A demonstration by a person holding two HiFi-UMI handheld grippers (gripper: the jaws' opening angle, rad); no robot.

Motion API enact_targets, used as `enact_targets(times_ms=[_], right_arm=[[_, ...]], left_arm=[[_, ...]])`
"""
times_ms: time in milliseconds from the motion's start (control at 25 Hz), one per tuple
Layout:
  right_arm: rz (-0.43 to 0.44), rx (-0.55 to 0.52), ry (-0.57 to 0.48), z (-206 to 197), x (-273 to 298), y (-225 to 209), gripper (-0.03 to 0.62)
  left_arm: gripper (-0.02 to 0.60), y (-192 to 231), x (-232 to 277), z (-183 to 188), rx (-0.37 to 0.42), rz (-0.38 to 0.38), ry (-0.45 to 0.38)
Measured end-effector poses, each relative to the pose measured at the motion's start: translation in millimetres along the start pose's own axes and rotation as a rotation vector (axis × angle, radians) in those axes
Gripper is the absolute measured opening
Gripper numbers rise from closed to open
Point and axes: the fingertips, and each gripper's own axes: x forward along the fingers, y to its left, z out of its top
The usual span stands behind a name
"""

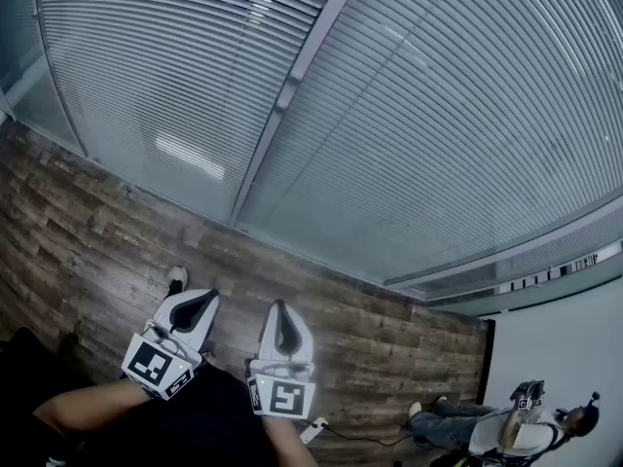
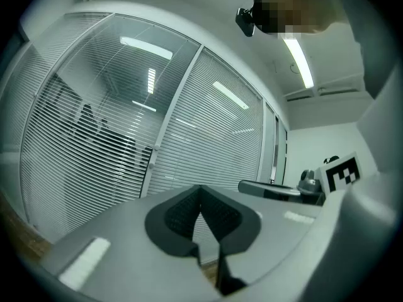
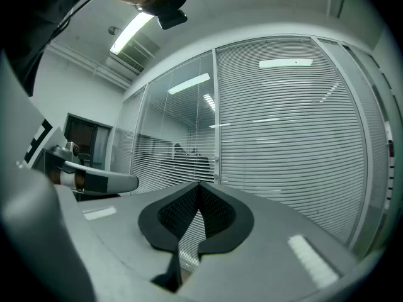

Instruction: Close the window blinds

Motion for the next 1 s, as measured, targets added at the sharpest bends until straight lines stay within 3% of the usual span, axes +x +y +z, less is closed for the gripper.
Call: enact_targets(times_ms=[320, 560, 800, 1000], right_arm=[[-0.005, -0.008, -0.019, 11, 28, -4, 0.000], [0.007, -0.003, -0.017, 15, 11, -6, 0.002], [0.033, 0.045, 0.056, -11, -15, -2, 0.002], [0.078, 0.068, 0.091, -27, -12, 15, 0.002]], left_arm=[[0.002, 19, 25, 14, 0.026, -0.026, 0.012], [0.002, -3, 27, 10, 0.035, -0.061, 0.020], [0.002, -21, 9, -1, 0.006, -0.015, 0.025], [0.002, 0, -8, -5, -0.004, 0.054, 0.032]])
